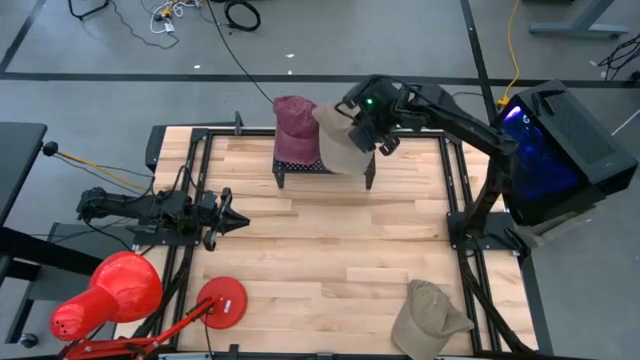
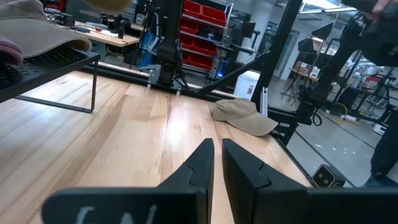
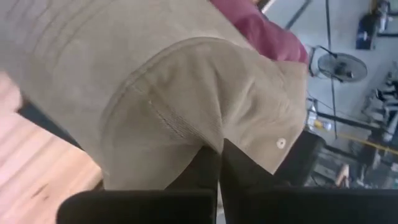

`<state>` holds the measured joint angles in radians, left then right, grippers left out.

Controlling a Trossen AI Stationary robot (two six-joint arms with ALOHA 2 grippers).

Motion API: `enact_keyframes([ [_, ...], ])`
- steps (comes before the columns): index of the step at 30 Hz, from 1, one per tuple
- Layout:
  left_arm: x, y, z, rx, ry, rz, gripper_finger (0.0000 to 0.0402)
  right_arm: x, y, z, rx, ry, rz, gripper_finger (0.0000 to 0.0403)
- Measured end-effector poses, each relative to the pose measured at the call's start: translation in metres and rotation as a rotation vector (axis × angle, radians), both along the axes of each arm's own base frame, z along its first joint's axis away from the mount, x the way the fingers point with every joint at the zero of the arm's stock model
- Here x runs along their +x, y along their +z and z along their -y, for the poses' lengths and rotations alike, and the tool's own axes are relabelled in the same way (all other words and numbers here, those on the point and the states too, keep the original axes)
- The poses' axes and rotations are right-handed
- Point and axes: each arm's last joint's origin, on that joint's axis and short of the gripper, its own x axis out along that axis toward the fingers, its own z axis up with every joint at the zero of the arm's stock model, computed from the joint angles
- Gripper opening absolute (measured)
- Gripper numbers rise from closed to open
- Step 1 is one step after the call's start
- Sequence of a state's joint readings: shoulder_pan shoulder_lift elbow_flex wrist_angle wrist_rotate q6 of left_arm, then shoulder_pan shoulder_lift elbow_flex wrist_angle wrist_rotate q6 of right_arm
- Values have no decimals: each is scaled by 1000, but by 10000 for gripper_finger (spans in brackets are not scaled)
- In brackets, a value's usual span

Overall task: Pick & Place hat
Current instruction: Stack the left brown cap on top of the brown cap on the shelf

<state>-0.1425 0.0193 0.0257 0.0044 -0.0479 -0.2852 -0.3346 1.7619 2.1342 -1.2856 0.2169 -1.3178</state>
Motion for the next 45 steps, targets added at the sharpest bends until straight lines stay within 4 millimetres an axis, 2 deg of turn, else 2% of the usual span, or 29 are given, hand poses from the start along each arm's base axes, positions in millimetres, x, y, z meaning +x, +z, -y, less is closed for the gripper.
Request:
enact_keyframes([
  [12,0,0,0,0,0,0,39,3,-30,27,-23,-135,-77,0],
  [23,0,0,0,0,0,0,39,6,-50,37,-23,-159,-104,0],
  [29,0,0,0,0,0,0,39,6,-56,41,-52,-247,-106,0],
  [45,0,0,0,0,0,0,39,9,-55,42,-52,-266,-61,0],
])
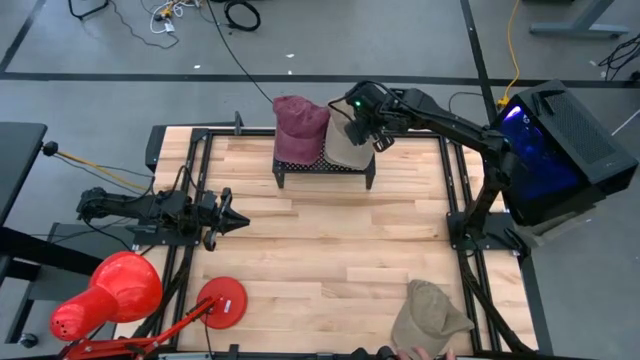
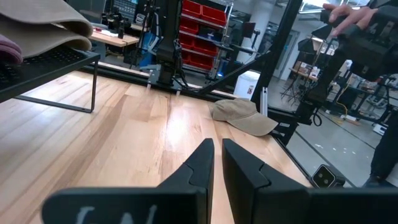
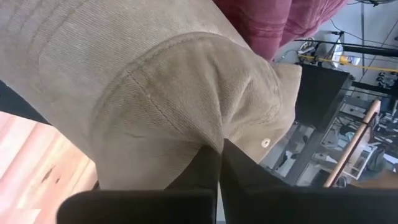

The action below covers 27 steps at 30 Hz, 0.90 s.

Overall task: Pick & Place hat
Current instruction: Stack the left brown cap on top of the brown cap on the shelf

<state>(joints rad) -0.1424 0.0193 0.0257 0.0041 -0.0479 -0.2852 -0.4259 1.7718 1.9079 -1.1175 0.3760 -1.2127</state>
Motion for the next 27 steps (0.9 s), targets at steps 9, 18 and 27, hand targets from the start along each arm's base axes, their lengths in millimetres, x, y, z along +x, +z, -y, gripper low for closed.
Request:
enact_keyframes([
  [9,0,0,0,0,0,0,39,2,-3,0,26,11,-1,0],
  [18,0,0,0,0,0,0,39,5,-5,1,14,16,-3,2],
  [27,0,0,0,0,0,0,39,7,-5,0,13,14,18,11],
])
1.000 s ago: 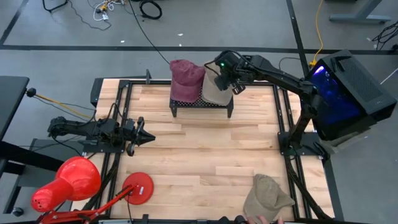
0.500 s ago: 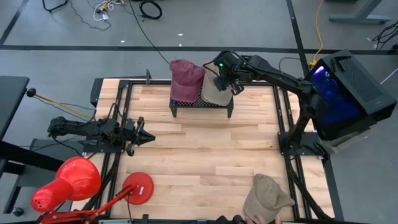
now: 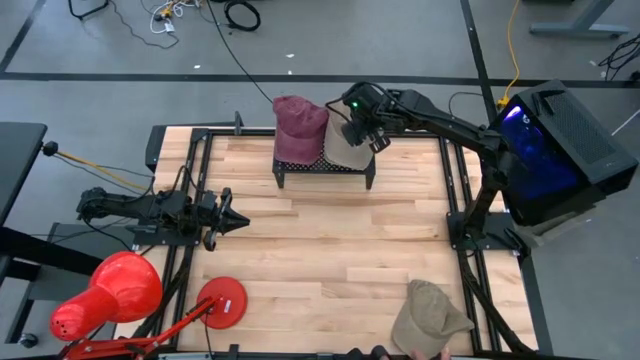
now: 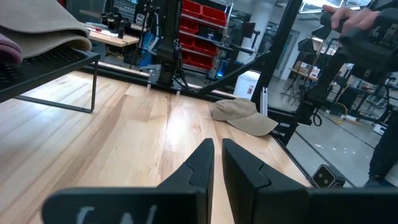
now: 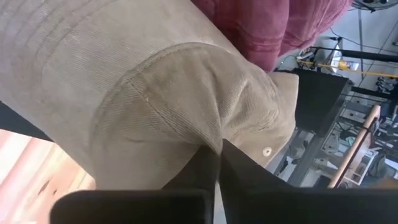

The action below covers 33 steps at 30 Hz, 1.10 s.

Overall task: Pick & Place hat
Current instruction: Stack the left brown cap on top of the brown cap on the shelf, then stack the brown cap on top of the brown cap on the shelf

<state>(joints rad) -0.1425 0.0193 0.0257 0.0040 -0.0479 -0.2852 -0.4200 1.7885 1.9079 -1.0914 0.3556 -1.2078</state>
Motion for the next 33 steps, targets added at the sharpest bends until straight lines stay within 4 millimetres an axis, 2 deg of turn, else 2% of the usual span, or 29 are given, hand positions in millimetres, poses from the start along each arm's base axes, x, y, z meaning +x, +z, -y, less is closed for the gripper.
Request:
enact_keyframes([
  [10,0,0,0,0,0,0,39,2,2,1,-6,-18,42,68],
  [15,0,0,0,0,0,0,39,6,6,4,-45,-91,123,115],
  [23,0,0,0,0,0,0,39,7,6,3,-44,-103,132,186],
  [33,0,0,0,0,0,0,39,-6,25,-13,-51,-85,171,217],
])
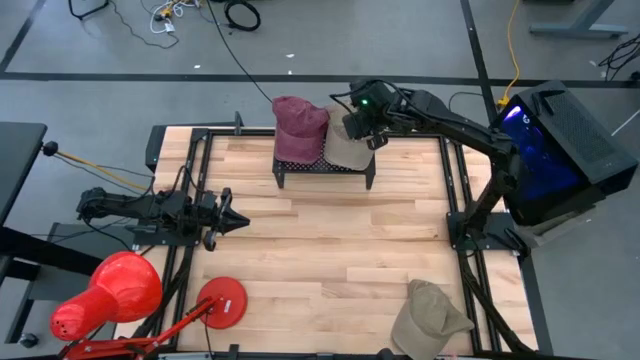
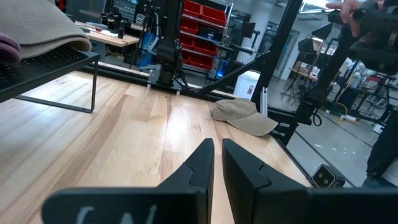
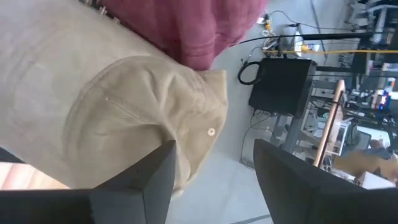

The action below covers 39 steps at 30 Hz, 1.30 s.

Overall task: Pick & Place hat
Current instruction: Stack the brown cap on top of the brown cap on the shelf

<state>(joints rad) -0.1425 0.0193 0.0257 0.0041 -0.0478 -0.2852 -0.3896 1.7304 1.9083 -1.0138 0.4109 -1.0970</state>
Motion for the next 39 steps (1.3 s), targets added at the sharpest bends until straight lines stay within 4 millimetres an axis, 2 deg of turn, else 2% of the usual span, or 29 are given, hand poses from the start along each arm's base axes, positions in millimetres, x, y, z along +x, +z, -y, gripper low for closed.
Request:
enact_keyframes([
  [5,0,0,0,0,0,0,39,-8,11,-16,51,-33,81,217],
  [16,0,0,0,0,0,0,39,-6,9,-64,217,-116,148,217],
  [19,0,0,0,0,0,0,39,-4,7,-84,304,-129,161,217],
  [29,0,0,0,0,0,0,39,-5,0,-151,544,0,81,217],
  [32,0,0,0,0,0,0,39,-5,-9,-167,560,14,56,217],
  [39,0,0,0,0,0,0,39,-9,-48,-202,640,-2,-73,217],
])
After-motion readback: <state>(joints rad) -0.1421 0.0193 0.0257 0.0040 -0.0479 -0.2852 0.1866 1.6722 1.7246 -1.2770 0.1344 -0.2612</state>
